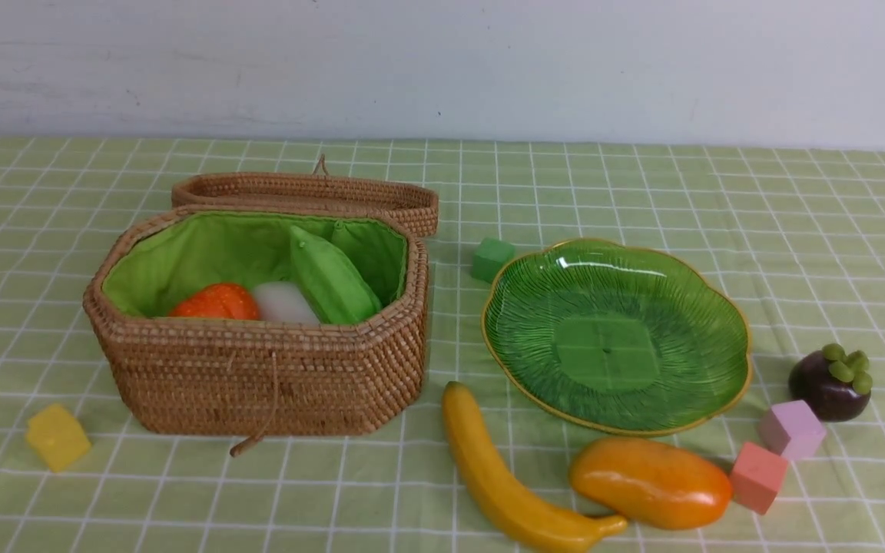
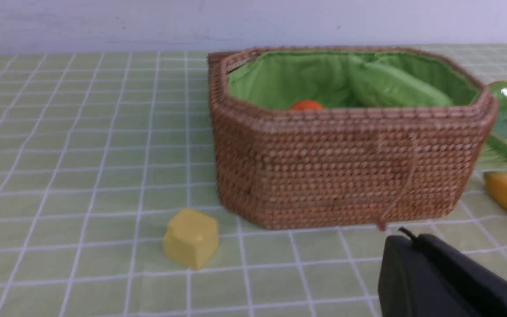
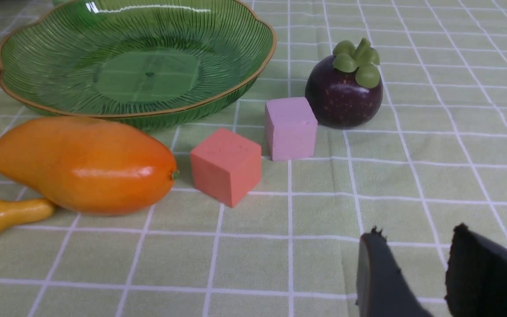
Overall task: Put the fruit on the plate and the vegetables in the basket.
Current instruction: Use the right arm to grab a mangosteen and put it into the right plate
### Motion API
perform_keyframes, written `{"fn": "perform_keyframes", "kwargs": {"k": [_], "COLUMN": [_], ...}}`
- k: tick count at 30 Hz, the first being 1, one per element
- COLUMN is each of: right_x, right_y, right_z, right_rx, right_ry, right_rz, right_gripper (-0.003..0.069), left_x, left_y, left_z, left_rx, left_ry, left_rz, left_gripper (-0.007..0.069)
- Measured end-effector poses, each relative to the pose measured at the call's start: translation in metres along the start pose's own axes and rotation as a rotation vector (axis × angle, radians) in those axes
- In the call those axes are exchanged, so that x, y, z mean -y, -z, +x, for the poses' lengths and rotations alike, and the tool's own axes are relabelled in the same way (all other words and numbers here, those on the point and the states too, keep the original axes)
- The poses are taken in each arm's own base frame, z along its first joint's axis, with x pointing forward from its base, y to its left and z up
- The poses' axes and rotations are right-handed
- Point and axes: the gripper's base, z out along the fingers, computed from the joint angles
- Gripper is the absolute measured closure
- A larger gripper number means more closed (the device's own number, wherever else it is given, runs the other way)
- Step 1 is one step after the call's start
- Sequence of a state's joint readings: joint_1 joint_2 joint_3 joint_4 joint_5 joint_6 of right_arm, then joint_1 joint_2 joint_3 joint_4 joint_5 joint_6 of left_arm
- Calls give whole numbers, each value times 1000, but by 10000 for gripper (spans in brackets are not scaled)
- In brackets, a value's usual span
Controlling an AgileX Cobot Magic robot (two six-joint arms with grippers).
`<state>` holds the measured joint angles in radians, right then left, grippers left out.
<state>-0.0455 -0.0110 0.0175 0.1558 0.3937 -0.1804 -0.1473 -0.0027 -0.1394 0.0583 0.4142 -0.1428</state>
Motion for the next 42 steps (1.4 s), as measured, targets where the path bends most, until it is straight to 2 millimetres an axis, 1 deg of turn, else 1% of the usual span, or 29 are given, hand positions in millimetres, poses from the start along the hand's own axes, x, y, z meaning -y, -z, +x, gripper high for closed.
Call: {"fn": "perform_keyframes", "kwargs": {"k": [3, 6, 7, 8, 15, 18, 24, 32, 42], "right_x": [0, 0, 0, 0, 0, 0, 0, 1, 5], "right_y": [0, 0, 0, 0, 0, 0, 0, 0, 0], "right_z": [0, 0, 0, 0, 0, 0, 0, 0, 0], "right_rx": [0, 0, 0, 0, 0, 0, 0, -3, -1], "right_ry": [0, 0, 0, 0, 0, 0, 3, 37, 131], "right_rz": [0, 0, 0, 0, 0, 0, 1, 15, 55], "right_gripper": [417, 417, 417, 417, 417, 417, 417, 417, 417], "left_x": [-4, -5, -5, -4, -3, -4, -9, -10, -10], "left_y": [-8, -14, -15, -15, -16, -16, -16, -16, -16], "left_z": [23, 45, 50, 52, 51, 51, 51, 51, 51], "left_rx": [-59, -120, -140, -145, -128, -127, -125, -125, -125], "left_ry": [63, 132, 156, 166, 210, 181, 45, 27, 25], "left_rz": [-70, -82, -75, -71, -55, -65, -109, -116, -116], "left_gripper": [638, 638, 637, 637, 634, 631, 627, 621, 612]}}
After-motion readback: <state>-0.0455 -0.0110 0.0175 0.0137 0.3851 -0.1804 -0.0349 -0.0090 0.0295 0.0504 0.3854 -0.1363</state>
